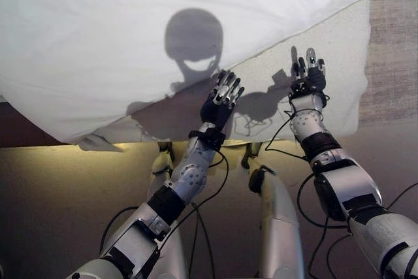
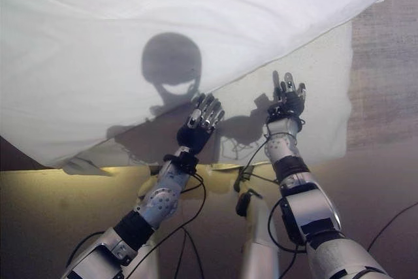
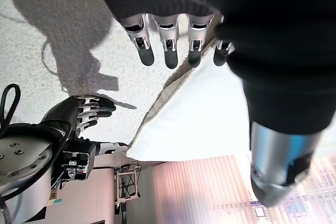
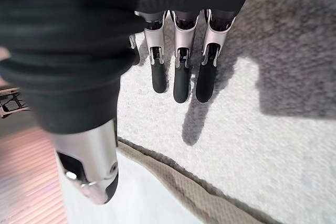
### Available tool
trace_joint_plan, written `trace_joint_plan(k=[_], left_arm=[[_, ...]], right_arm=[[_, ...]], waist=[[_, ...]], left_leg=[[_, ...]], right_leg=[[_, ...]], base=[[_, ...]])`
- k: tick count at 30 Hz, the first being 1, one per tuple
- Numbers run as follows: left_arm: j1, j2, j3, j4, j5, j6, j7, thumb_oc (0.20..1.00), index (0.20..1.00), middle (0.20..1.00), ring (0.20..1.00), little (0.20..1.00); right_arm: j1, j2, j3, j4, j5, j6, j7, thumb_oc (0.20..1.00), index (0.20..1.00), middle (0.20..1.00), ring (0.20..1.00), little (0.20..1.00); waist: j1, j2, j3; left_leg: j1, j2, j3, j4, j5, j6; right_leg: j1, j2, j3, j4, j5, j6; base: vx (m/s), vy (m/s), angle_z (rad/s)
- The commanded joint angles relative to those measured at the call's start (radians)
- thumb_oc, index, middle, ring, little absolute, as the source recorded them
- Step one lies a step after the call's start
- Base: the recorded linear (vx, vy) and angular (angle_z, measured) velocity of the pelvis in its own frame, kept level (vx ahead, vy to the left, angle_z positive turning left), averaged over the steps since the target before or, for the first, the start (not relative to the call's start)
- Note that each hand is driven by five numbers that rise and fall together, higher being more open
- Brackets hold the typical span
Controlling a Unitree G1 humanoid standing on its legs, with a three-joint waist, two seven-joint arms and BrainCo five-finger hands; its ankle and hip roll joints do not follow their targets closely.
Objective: Make the bed
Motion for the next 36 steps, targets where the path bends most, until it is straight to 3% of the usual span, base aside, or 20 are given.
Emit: trace_joint_plan(k=[1, 8, 17, 23, 36], left_arm=[[0.001, -0.022, 0.006, -0.100, 0.017, -0.031, -0.016, 1.000, 1.000, 1.000, 1.000, 1.000], [0.014, -0.007, 0.007, -0.107, 0.019, -0.035, -0.043, 1.000, 1.000, 1.000, 1.000, 1.000], [0.044, 0.044, -0.030, -0.136, 0.021, -0.016, -0.089, 1.000, 1.000, 1.000, 1.000, 1.000], [0.064, 0.087, -0.063, -0.180, 0.030, 0.009, -0.128, 1.000, 1.000, 1.000, 1.000, 1.000], [0.162, 0.172, -0.028, -0.302, 0.050, 0.050, -0.196, 1.000, 1.000, 1.000, 1.000, 1.000]], right_arm=[[0.002, -0.011, -0.003, -0.089, -0.060, -0.043, 0.004, 1.000, 1.000, 1.000, 1.000, 1.000], [-0.049, -0.073, 0.035, -0.055, -0.056, -0.027, 0.072, 1.000, 1.000, 1.000, 1.000, 1.000], [-0.236, -0.219, 0.088, 0.186, 0.024, 0.034, 0.144, 1.000, 1.000, 1.000, 1.000, 1.000], [-0.335, -0.341, 0.125, 0.409, 0.051, 0.123, 0.167, 1.000, 1.000, 1.000, 1.000, 1.000], [-0.324, -0.416, 0.085, 0.487, 0.142, 0.193, 0.255, 1.000, 1.000, 1.000, 1.000, 1.000]], waist=[[0.012, -0.023, -0.007], [0.024, -0.018, -0.007], [0.061, -0.003, -0.007], [0.097, 0.028, -0.007], [0.142, 0.084, -0.007]], left_leg=[[-0.019, 0.011, -0.003, 0.064, -0.093, 0.000], [-0.034, 0.010, -0.011, 0.069, -0.091, 0.001], [-0.044, 0.010, -0.029, 0.051, -0.074, -0.007], [-0.057, 0.015, -0.055, 0.024, -0.051, -0.017], [-0.080, 0.030, -0.086, 0.019, -0.029, -0.028]], right_leg=[[0.003, -0.012, 0.003, -0.088, 0.053, 0.054], [-0.004, -0.015, -0.002, -0.080, 0.049, 0.056], [-0.012, -0.012, -0.018, -0.052, 0.027, 0.056], [-0.033, -0.004, -0.030, -0.013, -0.005, 0.056], [-0.113, 0.005, -0.034, 0.121, -0.085, 0.042]], base=[[0.00, 0.000, 0.00], [0.00, 0.000, 0.00], [0.01, -0.026, 0.02], [0.04, -0.060, 0.05], [0.05, -0.096, 0.11]])
